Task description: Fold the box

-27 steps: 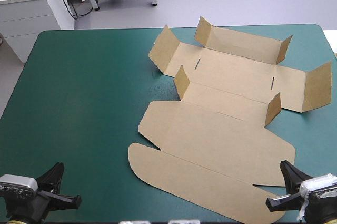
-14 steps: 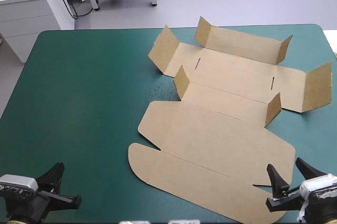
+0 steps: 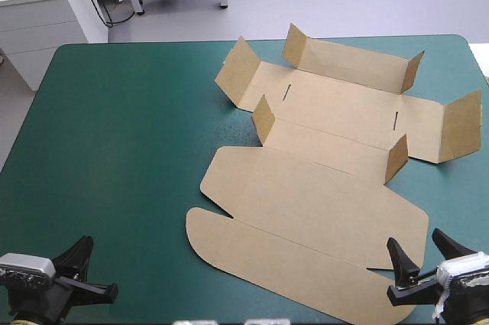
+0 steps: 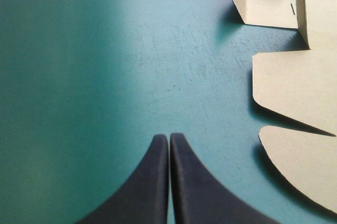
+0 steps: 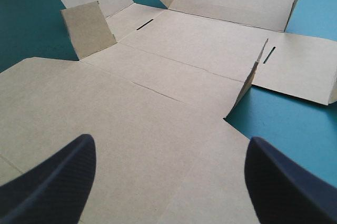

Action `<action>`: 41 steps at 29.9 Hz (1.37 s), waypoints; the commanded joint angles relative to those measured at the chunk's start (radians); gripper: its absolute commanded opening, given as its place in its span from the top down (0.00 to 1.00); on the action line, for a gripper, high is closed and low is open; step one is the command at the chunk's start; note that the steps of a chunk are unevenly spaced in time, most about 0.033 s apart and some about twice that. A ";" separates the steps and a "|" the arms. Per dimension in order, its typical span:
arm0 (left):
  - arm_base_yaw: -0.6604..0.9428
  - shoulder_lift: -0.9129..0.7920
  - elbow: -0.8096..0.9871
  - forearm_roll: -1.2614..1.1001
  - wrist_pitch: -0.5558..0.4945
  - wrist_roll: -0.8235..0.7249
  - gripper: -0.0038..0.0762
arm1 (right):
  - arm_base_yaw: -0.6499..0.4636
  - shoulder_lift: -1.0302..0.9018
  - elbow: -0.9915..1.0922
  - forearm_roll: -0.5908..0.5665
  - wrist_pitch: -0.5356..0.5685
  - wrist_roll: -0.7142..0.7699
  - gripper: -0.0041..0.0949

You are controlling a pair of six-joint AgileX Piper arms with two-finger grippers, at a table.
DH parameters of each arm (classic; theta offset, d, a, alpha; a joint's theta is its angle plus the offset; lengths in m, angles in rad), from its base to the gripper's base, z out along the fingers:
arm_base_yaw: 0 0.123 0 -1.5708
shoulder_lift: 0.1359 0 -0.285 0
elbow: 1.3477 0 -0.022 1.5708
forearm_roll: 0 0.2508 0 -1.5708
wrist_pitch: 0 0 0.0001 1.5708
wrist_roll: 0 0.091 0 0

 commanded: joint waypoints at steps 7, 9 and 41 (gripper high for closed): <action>-0.001 0.018 -0.021 -0.016 -0.075 0.002 0.96 | 0.004 0.165 -0.056 -0.016 -0.076 0.150 0.22; -0.001 0.018 -0.021 -0.016 -0.075 0.002 0.96 | 0.004 0.232 -0.080 -0.016 -0.094 0.205 0.22; -0.001 0.018 -0.021 -0.016 -0.075 0.002 0.96 | -0.121 1.467 -0.873 -0.216 0.291 0.289 0.22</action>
